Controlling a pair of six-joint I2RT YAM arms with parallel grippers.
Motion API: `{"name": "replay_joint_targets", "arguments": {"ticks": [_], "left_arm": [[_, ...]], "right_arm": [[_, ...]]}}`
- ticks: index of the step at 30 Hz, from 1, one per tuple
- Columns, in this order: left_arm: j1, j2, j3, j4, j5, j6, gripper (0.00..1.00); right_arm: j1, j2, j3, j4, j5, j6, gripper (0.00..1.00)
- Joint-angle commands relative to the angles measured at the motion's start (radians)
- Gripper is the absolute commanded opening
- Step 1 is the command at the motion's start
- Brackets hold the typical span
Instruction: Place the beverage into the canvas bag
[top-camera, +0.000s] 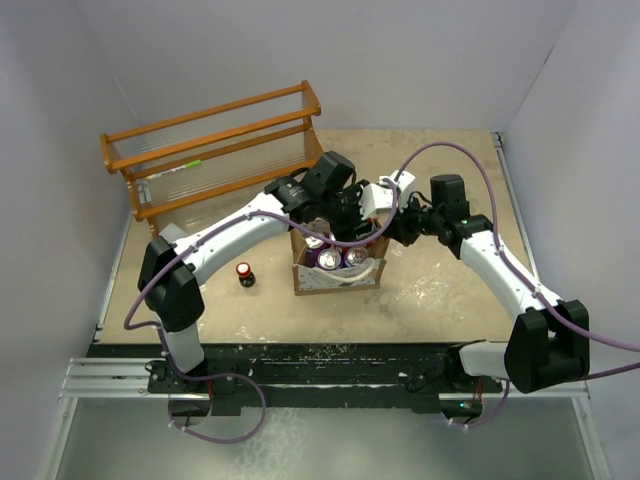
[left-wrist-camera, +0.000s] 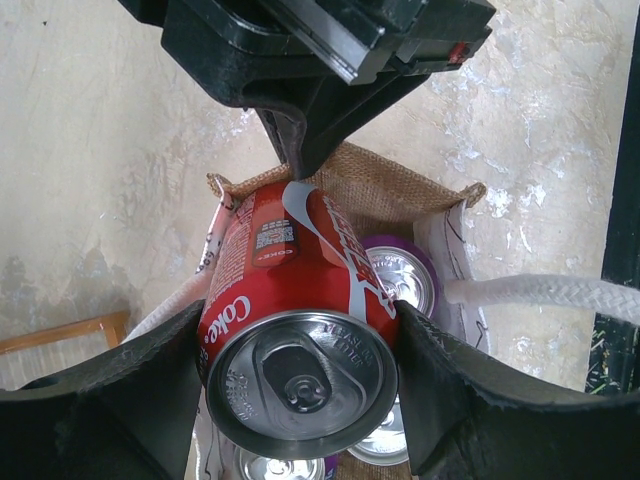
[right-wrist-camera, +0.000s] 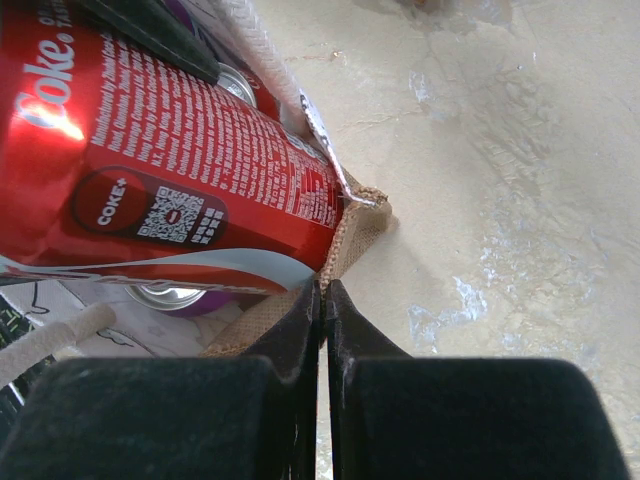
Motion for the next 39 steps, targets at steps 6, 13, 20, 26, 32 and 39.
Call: {"name": "replay_joint_targets", "arguments": {"ticks": [6,13,20,26,32,39], "left_arm": [[-0.003,0.009,0.036,0.09,-0.055,0.03,0.1],[-0.002,0.063,0.075,0.038,-0.081,0.033,0.14],[-0.003,0.081,0.076,0.046,-0.076,0.033,0.17],[-0.002,0.1,0.059,0.074,-0.061,0.033,0.28],[-0.003,0.131,0.049,0.101,-0.067,0.014,0.36],[-0.002,0.141,0.032,0.13,-0.067,-0.001,0.53]], "right_arm": [[-0.021,-0.05,0.035,-0.003,-0.027,0.01,0.0],[-0.024,-0.054,0.036,-0.001,-0.027,0.015,0.0],[-0.027,-0.054,0.031,0.007,-0.024,0.02,0.0],[-0.027,-0.042,0.037,0.01,-0.023,0.024,0.0],[-0.027,-0.043,0.037,0.009,-0.027,0.026,0.0],[-0.029,-0.051,0.037,0.008,-0.026,0.025,0.0]]}}
